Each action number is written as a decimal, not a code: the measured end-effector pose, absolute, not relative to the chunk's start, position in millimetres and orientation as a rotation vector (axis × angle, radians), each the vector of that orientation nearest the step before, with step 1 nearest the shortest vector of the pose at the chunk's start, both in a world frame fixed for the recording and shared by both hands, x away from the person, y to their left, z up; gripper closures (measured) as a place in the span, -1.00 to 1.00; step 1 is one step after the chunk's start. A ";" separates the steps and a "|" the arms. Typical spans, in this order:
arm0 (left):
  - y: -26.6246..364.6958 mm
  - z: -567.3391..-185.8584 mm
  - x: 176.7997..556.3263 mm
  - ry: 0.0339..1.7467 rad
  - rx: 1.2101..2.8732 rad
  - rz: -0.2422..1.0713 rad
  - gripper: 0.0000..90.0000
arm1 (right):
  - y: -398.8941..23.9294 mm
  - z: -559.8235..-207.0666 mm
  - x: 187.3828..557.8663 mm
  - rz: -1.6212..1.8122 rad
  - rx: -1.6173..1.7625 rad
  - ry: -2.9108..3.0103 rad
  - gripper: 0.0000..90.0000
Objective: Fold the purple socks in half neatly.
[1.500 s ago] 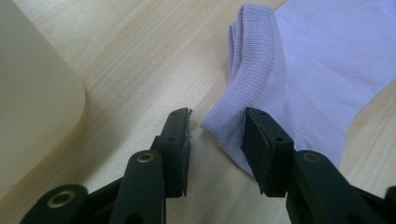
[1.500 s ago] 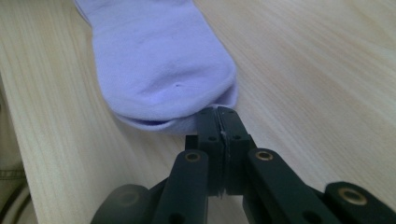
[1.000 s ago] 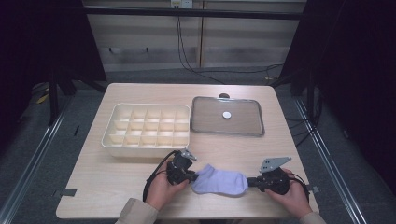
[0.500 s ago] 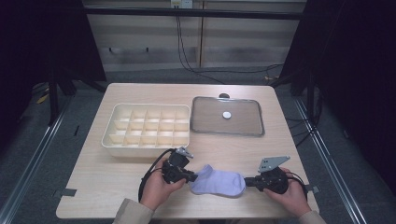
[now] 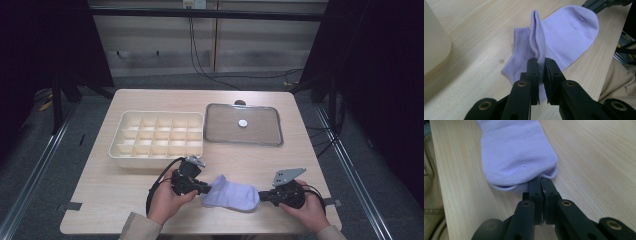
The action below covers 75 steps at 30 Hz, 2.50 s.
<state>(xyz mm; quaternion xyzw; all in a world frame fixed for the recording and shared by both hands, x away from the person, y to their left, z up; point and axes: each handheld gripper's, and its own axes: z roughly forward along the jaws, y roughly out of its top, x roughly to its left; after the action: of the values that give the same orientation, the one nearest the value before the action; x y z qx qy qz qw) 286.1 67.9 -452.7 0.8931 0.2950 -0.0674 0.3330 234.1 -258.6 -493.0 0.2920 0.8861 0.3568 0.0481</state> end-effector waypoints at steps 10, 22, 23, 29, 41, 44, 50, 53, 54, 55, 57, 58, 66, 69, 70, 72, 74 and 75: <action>67.4 -444.8 284.3 0.745 2.343 -0.189 0.84 | -246.0 -494.9 234.9 1.083 0.848 2.726 0.94; 64.8 -439.8 282.1 0.732 2.337 -0.193 0.85 | -240.5 -495.9 235.5 1.095 0.836 2.716 0.93; 64.3 -439.4 281.6 0.735 2.334 -0.193 0.85 | -240.2 -496.0 235.8 1.095 0.830 2.719 0.93; 70.6 -442.9 286.0 0.779 2.343 -0.185 0.84 | -238.4 -496.1 236.1 1.095 0.825 2.718 0.92; 83.3 -465.6 296.1 0.961 2.419 -0.070 0.54 | -238.6 -496.1 236.2 1.093 0.820 2.720 0.90; 86.5 -463.8 298.7 0.970 2.385 -0.079 0.44 | -239.1 -496.4 236.5 1.098 0.823 2.720 0.90; 83.9 -465.6 304.1 0.950 2.380 -0.023 0.46 | -239.4 -496.4 236.7 1.098 0.825 2.724 0.90; 77.5 -474.4 303.8 0.939 2.418 0.007 0.43 | -239.1 -496.3 236.5 1.100 0.830 2.722 0.89; 75.6 -476.4 303.8 0.939 2.436 0.043 0.43 | -239.0 -496.4 236.5 1.102 0.829 2.722 0.89; 75.4 -476.8 304.8 0.921 2.451 0.060 0.41 | -239.0 -496.3 236.4 1.101 0.834 2.722 0.89; 72.7 -478.3 304.4 0.911 2.448 0.063 0.45 | -239.3 -496.6 237.0 1.105 0.822 2.719 0.89; 71.8 -478.2 304.0 0.899 2.457 0.071 0.46 | -239.3 -496.7 237.1 1.106 0.823 2.719 0.89; 70.4 -476.0 304.2 0.940 2.451 -0.032 0.81 | -238.5 -496.7 236.6 1.104 0.827 2.716 0.90; 73.5 -469.6 304.2 0.938 2.426 -0.064 0.83 | -238.3 -496.7 236.7 1.108 0.827 2.714 0.90; 74.6 -466.5 304.2 0.932 2.415 -0.068 0.83 | -238.2 -496.8 236.8 1.109 0.825 2.715 0.90; 76.6 -460.5 304.0 0.929 2.405 -0.080 0.83 | -238.2 -497.0 237.0 1.111 0.824 2.714 0.90; 78.2 -456.9 303.4 0.928 2.390 -0.100 0.83 | -238.2 -497.1 237.2 1.113 0.824 2.713 0.90; 78.9 -455.4 303.1 0.926 2.386 -0.117 0.83 | -237.9 -497.0 237.0 1.113 0.826 2.713 0.90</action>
<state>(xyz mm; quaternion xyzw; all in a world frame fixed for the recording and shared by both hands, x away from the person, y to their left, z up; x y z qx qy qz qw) 303.1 78.9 -455.4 0.8924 0.3464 -0.0437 0.2859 237.0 -237.9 -497.0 0.2710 0.8895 0.3649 0.0477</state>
